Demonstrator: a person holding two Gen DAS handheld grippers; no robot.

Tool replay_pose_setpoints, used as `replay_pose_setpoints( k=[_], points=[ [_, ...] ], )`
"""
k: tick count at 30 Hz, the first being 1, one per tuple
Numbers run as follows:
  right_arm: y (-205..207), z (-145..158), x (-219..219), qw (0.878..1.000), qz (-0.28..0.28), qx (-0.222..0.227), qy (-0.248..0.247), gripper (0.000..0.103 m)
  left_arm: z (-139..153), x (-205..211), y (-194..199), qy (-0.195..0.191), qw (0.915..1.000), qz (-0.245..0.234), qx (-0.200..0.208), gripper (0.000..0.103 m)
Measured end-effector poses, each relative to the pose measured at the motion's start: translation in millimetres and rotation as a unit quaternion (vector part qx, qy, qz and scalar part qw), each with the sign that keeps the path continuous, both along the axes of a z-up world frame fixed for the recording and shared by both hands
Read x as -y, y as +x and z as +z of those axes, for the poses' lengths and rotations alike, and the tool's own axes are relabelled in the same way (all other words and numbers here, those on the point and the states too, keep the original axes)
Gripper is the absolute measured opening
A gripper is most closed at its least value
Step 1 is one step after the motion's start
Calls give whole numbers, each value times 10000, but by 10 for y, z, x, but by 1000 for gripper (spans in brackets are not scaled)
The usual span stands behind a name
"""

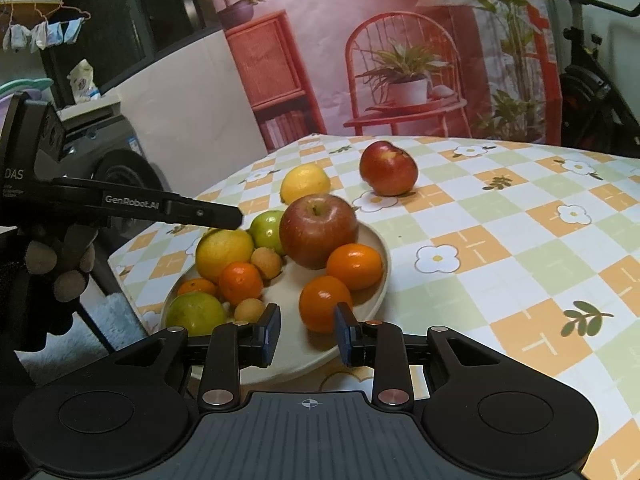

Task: Organize fruits
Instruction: 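Open both grippers and move them away from the plate, then move both grippers toward the red apple on the cloth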

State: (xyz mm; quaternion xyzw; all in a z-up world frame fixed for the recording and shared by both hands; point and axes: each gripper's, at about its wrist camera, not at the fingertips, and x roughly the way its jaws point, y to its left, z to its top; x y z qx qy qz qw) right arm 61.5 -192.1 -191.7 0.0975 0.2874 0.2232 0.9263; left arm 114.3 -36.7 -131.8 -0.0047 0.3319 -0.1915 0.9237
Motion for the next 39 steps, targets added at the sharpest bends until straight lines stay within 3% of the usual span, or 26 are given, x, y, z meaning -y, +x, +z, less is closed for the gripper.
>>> replay_pose_setpoints(
  k=[15, 24, 31, 39],
  points=[
    [87, 104, 295, 9964, -735, 419, 27, 30, 208, -161, 68, -109, 9985, 388, 373, 28],
    [533, 336, 602, 9859, -1419, 881, 132, 34, 476, -199, 250, -19, 9958, 462, 792, 28],
    [909, 440, 556, 9862, -1262, 1066, -143, 40, 550, -132, 410, 72, 9943, 373, 999, 28],
    [1266, 410, 366, 9906, -895, 949, -415, 45, 534, -34, 643, 135, 9953, 295, 908, 28]
  ],
)
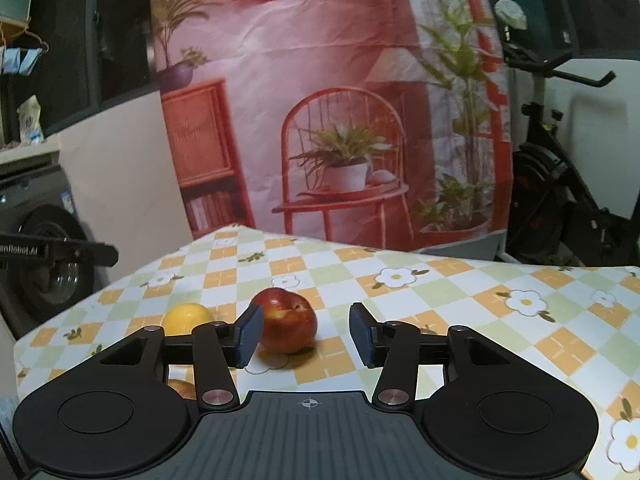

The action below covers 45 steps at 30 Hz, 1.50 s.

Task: Organize fruits
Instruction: 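Move both grippers toward the red apple on the cloth, then close left gripper on the red apple and lift it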

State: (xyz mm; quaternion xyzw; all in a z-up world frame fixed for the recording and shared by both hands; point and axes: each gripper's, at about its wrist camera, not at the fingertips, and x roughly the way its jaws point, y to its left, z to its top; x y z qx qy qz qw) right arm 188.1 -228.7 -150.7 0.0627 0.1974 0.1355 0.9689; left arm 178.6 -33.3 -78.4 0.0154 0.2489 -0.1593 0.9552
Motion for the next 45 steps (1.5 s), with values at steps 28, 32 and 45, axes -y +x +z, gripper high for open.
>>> replay_pose_setpoints(
  k=[28, 32, 45],
  points=[
    [872, -560, -269, 9942, 861, -637, -128, 58, -455, 609, 1240, -635, 9831, -812, -1514, 38],
    [986, -572, -285, 9932, 948, -671, -53, 58, -530, 670, 1303, -579, 9794, -960, -1678, 38],
    [1193, -645, -341, 9872, 1297, -924, 91, 60, -661, 625, 1435, -560, 9727, -1089, -1971, 37]
  ],
)
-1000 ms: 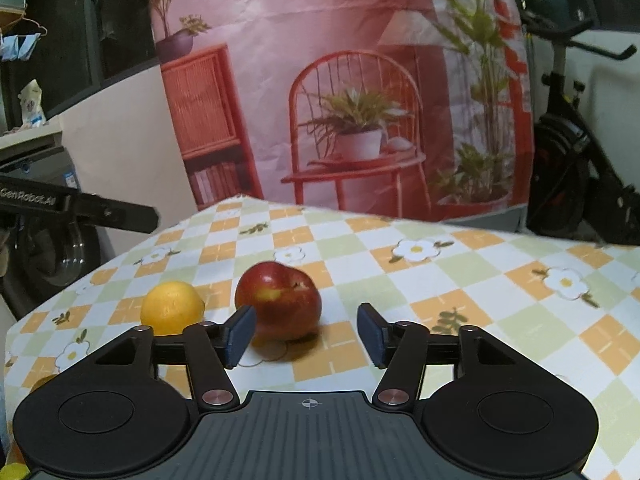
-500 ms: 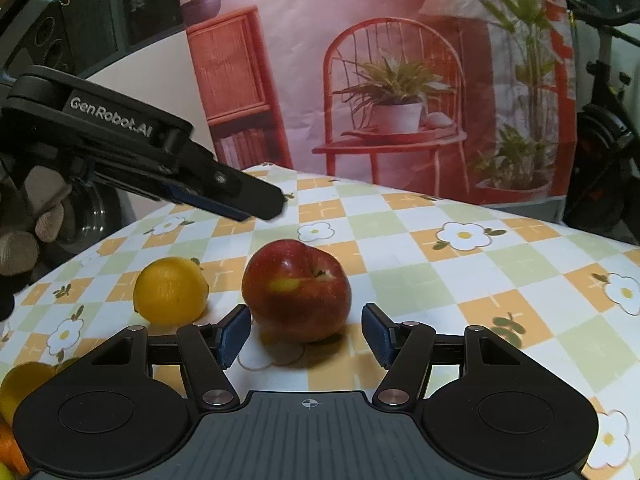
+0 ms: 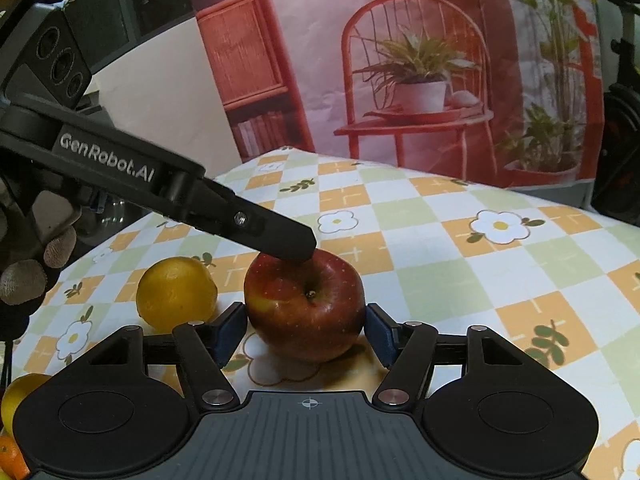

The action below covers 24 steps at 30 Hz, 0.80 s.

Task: Organize fruits
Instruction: 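Close left gripper on the red apple and lift it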

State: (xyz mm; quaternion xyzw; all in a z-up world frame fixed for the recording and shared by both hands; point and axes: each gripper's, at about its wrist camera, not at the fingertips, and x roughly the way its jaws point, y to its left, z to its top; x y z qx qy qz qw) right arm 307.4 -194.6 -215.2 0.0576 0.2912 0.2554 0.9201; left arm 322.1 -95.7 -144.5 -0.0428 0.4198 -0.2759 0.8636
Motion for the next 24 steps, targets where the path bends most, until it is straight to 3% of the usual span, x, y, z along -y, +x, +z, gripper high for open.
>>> replay_pose_setpoints(
  k=[10, 24],
  points=[
    [-139, 40, -11, 10000, -17, 54, -36, 59, 57, -7, -127, -40, 9999, -156, -1, 37],
    [-674, 427, -37, 9996, -101, 226, -108, 59, 395, -2, -660, -38, 9983, -423, 388, 37]
  ],
)
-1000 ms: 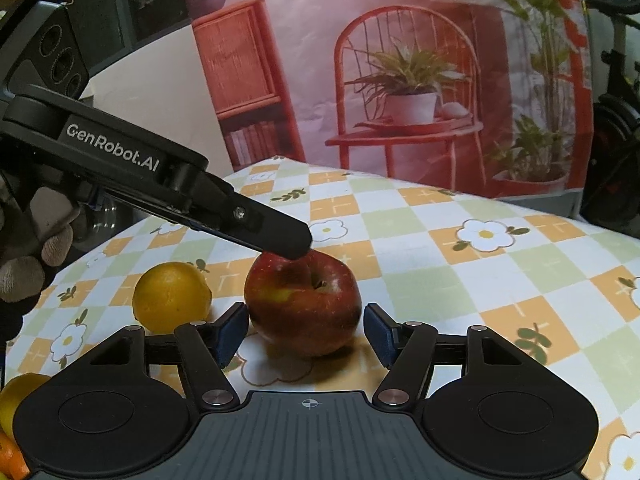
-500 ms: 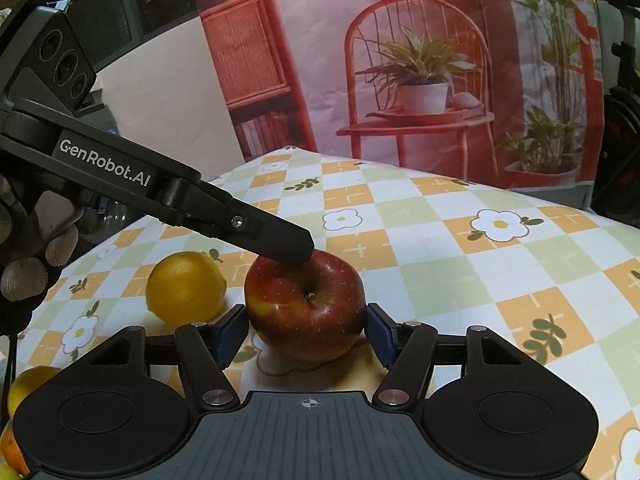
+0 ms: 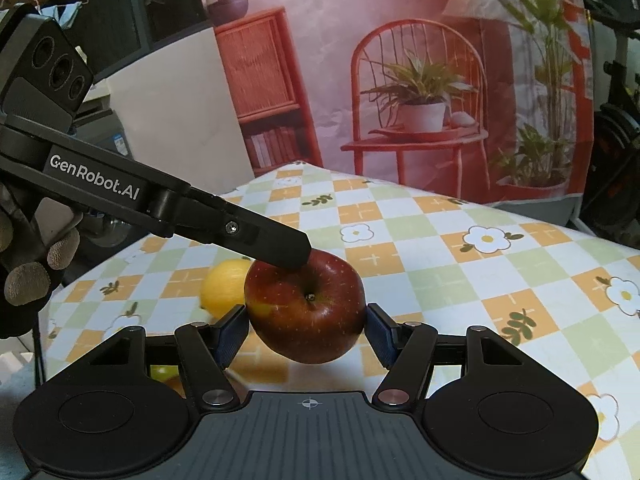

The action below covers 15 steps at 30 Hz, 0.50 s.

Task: Organize fruits
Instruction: 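Close left gripper on the red apple and lift it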

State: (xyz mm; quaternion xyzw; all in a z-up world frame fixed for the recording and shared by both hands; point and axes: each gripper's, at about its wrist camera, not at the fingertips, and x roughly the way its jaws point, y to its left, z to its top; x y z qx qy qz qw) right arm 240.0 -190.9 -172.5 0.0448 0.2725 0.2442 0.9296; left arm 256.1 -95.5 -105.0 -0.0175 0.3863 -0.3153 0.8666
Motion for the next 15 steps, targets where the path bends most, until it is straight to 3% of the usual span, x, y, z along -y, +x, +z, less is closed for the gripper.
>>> replay_pose_setpoints(
  k=[15],
  points=[
    [-542, 211, -178, 9999, -1, 154, -2, 59, 180, -106, -473, 5, 9998, -105, 190, 37]
  ],
)
